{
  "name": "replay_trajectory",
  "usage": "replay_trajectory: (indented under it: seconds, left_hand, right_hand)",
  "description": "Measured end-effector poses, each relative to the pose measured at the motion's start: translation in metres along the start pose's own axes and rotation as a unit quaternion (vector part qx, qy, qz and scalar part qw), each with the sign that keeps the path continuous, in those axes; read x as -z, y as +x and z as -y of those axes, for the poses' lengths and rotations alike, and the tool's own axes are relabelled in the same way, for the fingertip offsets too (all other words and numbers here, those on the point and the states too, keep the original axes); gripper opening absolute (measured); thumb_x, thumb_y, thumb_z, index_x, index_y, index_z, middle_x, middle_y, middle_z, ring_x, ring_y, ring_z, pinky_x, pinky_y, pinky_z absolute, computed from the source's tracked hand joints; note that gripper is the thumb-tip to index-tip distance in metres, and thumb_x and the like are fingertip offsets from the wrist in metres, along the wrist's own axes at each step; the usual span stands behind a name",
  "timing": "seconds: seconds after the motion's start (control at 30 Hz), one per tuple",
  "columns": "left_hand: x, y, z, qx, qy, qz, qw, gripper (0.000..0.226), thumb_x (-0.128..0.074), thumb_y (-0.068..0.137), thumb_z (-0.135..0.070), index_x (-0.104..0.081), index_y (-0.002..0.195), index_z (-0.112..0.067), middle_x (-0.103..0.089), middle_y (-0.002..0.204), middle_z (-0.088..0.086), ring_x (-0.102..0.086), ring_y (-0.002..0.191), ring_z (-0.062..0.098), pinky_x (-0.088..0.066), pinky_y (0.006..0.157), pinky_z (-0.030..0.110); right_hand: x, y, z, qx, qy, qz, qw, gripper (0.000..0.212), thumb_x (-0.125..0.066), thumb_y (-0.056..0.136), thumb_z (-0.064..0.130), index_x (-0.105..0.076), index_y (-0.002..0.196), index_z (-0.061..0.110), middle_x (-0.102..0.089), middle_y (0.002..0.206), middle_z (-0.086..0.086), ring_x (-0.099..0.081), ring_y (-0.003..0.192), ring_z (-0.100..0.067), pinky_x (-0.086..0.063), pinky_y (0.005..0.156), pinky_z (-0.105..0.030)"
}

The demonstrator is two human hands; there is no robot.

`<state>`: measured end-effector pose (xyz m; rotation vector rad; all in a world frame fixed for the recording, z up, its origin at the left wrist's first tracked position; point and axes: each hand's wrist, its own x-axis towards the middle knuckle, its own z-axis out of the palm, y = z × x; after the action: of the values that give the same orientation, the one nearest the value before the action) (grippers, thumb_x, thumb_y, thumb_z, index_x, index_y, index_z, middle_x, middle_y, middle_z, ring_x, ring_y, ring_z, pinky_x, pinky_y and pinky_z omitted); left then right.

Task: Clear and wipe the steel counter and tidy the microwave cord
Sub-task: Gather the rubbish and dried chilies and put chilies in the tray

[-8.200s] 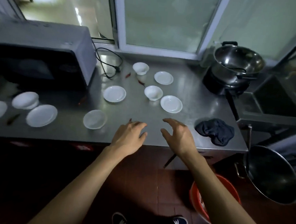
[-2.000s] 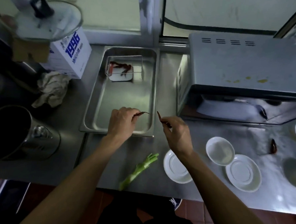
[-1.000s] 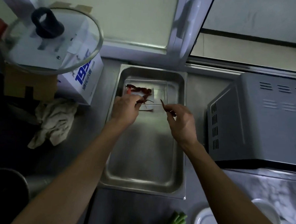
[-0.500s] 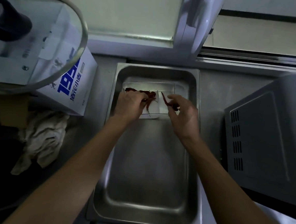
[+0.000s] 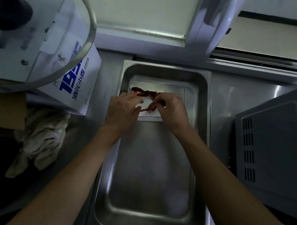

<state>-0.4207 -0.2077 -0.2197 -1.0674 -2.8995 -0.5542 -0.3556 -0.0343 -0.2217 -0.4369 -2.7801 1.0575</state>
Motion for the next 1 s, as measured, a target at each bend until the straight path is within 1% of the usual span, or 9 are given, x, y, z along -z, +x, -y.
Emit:
replay_trajectory:
  seconds: [0.1,0.23,0.47,0.57,0.63,0.73,0.8,0.87,1.0]
  left_hand:
    - [0.002,-0.005,0.002,0.007,-0.020,-0.014,1.000,0.022,-0.072,0.087,-0.014,-0.071,0.108,-0.016,-0.073,0.106,0.005,-0.064,0.095,0.027,-0.047,0.081,0.043]
    - [0.001,-0.008,0.001,0.005,-0.033,-0.019,0.999,0.021,-0.074,0.086,-0.013,-0.072,0.107,-0.015,-0.073,0.105,0.006,-0.065,0.094,0.028,-0.050,0.081,0.046]
    - [0.004,-0.020,-0.008,0.033,-0.037,0.006,0.999,0.022,-0.069,0.090,-0.020,-0.071,0.111,-0.018,-0.072,0.109,0.004,-0.063,0.099,0.025,-0.047,0.084,0.040]
    - [0.011,-0.031,-0.023,0.020,-0.042,0.015,0.999,0.022,-0.065,0.092,-0.019,-0.070,0.113,-0.014,-0.071,0.110,0.008,-0.063,0.099,0.028,-0.048,0.083,0.040]
    - [0.020,-0.041,-0.038,0.025,-0.054,0.020,0.998,0.026,-0.062,0.094,-0.022,-0.068,0.118,-0.012,-0.069,0.114,0.009,-0.062,0.103,0.029,-0.049,0.086,0.043]
    - [0.036,-0.061,-0.063,0.023,-0.071,0.029,0.997,0.031,-0.058,0.096,-0.027,-0.064,0.124,-0.015,-0.066,0.121,0.007,-0.059,0.111,0.028,-0.047,0.092,0.045]
    - [0.044,-0.077,-0.079,0.003,-0.067,0.038,0.997,0.032,-0.057,0.097,-0.028,-0.062,0.126,-0.015,-0.065,0.124,0.007,-0.057,0.115,0.029,-0.045,0.095,0.044]
    - [0.047,-0.095,-0.095,-0.012,-0.063,0.044,0.997,0.033,-0.057,0.097,-0.028,-0.063,0.126,-0.015,-0.066,0.124,0.007,-0.058,0.114,0.028,-0.044,0.095,0.043]
    - [0.045,-0.131,-0.119,-0.021,-0.068,0.053,0.996,0.034,-0.059,0.095,-0.031,-0.062,0.127,-0.017,-0.066,0.123,0.006,-0.058,0.112,0.027,-0.046,0.092,0.044]
  right_hand:
    - [-0.008,0.007,0.002,-0.007,-0.015,0.030,0.999,0.017,-0.064,0.091,0.007,-0.074,0.099,0.017,-0.072,0.096,-0.001,-0.067,0.086,-0.016,-0.058,0.078,-0.040]
    - [-0.013,0.013,0.004,-0.003,-0.027,0.052,0.998,0.017,-0.063,0.091,0.006,-0.073,0.100,0.016,-0.072,0.097,-0.003,-0.067,0.086,-0.017,-0.058,0.079,-0.040]
    - [0.005,-0.006,0.006,-0.003,-0.025,-0.004,1.000,0.024,-0.064,0.089,0.011,-0.072,0.112,0.016,-0.072,0.109,-0.001,-0.062,0.104,-0.021,-0.051,0.091,-0.038]
    - [0.027,-0.037,0.010,-0.001,-0.039,-0.020,0.999,0.028,-0.064,0.091,0.013,-0.069,0.119,0.015,-0.070,0.118,-0.003,-0.060,0.112,-0.022,-0.049,0.095,-0.036]
    - [0.040,-0.063,0.014,-0.004,-0.035,-0.031,0.999,0.030,-0.065,0.092,0.011,-0.067,0.122,0.013,-0.068,0.123,-0.005,-0.058,0.116,-0.022,-0.048,0.099,-0.036]
    - [0.058,-0.108,0.022,-0.024,-0.045,-0.031,0.998,0.032,-0.064,0.094,0.014,-0.065,0.126,0.014,-0.066,0.127,-0.005,-0.056,0.121,-0.020,-0.043,0.102,-0.030]
    - [0.067,-0.137,0.027,-0.027,-0.050,-0.042,0.997,0.032,-0.064,0.093,0.014,-0.065,0.125,0.014,-0.066,0.127,-0.005,-0.058,0.120,-0.022,-0.046,0.103,-0.035]
    - [0.074,-0.166,0.030,-0.036,-0.050,-0.056,0.997,0.033,-0.064,0.091,0.014,-0.066,0.124,0.013,-0.067,0.125,-0.005,-0.060,0.116,-0.023,-0.050,0.099,-0.040]
    - [0.080,-0.221,0.035,-0.050,-0.071,-0.069,0.994,0.033,-0.066,0.090,0.016,-0.065,0.123,0.015,-0.067,0.123,-0.004,-0.061,0.114,-0.023,-0.051,0.096,-0.040]
